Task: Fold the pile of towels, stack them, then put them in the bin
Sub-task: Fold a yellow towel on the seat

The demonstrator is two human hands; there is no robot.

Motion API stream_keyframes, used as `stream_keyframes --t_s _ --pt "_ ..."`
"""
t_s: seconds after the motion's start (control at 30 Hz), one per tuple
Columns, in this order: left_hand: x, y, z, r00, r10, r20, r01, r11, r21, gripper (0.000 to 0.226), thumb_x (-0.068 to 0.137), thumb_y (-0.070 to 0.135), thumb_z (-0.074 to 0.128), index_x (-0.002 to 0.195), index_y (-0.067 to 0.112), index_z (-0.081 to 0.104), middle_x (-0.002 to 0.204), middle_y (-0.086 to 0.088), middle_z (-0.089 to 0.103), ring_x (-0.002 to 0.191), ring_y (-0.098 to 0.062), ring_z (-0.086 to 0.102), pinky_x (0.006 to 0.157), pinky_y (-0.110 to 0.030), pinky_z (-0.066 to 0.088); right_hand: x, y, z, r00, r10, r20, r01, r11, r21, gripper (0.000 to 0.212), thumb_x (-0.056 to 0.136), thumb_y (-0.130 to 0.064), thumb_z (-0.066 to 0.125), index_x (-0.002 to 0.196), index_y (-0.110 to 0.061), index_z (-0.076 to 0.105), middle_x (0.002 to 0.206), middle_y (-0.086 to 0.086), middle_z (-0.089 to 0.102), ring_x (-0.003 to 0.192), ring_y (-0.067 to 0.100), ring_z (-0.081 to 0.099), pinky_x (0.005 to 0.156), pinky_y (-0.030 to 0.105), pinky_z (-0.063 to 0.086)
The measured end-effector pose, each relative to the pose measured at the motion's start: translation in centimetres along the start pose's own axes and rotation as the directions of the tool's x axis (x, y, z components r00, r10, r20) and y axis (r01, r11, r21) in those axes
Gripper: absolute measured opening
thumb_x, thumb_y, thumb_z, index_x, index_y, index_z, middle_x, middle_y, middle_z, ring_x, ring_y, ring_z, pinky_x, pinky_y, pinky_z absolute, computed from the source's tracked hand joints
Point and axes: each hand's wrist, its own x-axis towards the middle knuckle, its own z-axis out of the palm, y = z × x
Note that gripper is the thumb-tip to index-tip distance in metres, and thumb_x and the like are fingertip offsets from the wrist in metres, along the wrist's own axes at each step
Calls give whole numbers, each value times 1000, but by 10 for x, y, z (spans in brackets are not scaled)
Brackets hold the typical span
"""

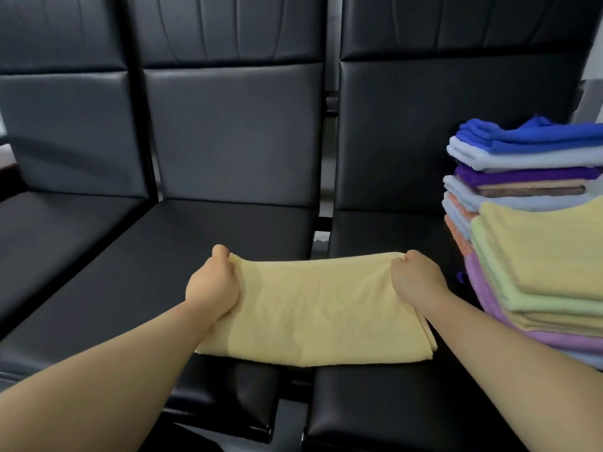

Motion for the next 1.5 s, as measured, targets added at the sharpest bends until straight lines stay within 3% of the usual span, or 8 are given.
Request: stream_keyframes --t_s 0.27,0.4,0.57,0.7,1.03,1.13,1.27,1.5 --pt "-3 7 6 996 -65 -66 57 991 -121 27 100 21 35 127 21 34 113 5 48 84 -26 54 69 -38 43 -3 2 -3 998 -53 -22 53 998 -15 23 101 -22 63 117 -15 47 100 2 58 80 15 60 55 26 41" --pt "-11 17 8 991 21 -130 -9 996 88 34 96 33 54 121 18 38 114 -2 39 104 -27 44 82 -40 39 -19 6 -7 945 -316 -89 282 920 -274 26 95 -22 68 109 -27 46 114 -5 44 99 14 49 74 27 46" --pt "-33 63 10 968 239 71 -245 965 97 17 100 31 51 111 18 53 112 0 52 97 -21 51 81 -37 46 -32 7 -7 827 -480 291 559 754 -344 19 102 -19 49 111 -28 62 114 -12 55 99 10 55 87 32 53" --pt "-53 112 33 867 335 370 -372 928 30 25 102 33 40 103 12 54 108 -3 59 95 -24 58 83 -41 50 -38 11 -22 858 -393 331 514 674 -532 18 102 -22 45 98 -24 63 100 -7 58 86 12 58 79 31 55" --pt "-67 197 68 513 702 493 -814 581 19 45 106 32 34 149 33 46 153 13 44 151 -21 25 122 -52 17 -83 59 -62 897 -189 400 406 711 -574 24 94 -26 51 100 -20 73 101 -1 70 91 20 67 77 32 56" --pt "-78 188 60 641 674 367 -737 674 48 44 102 40 39 144 31 50 146 7 49 137 -27 41 110 -44 34 -86 67 -65 892 -214 398 408 758 -509 16 92 -30 57 86 -26 71 94 -7 70 89 16 66 73 29 54" --pt "-98 154 43 873 325 364 -357 934 23 67 89 45 63 150 30 38 145 1 38 128 -30 45 102 -41 44 -88 70 -61 878 -306 369 444 810 -384 17 91 -25 60 78 -35 62 92 -14 65 88 7 61 75 24 51" --pt "-143 125 13 695 483 533 -106 802 -588 51 89 16 71 134 31 53 139 9 48 109 -9 57 88 -19 47 -92 73 -55 866 -366 342 448 871 -201 24 92 -17 61 79 -37 64 90 -18 65 85 1 59 68 15 40"
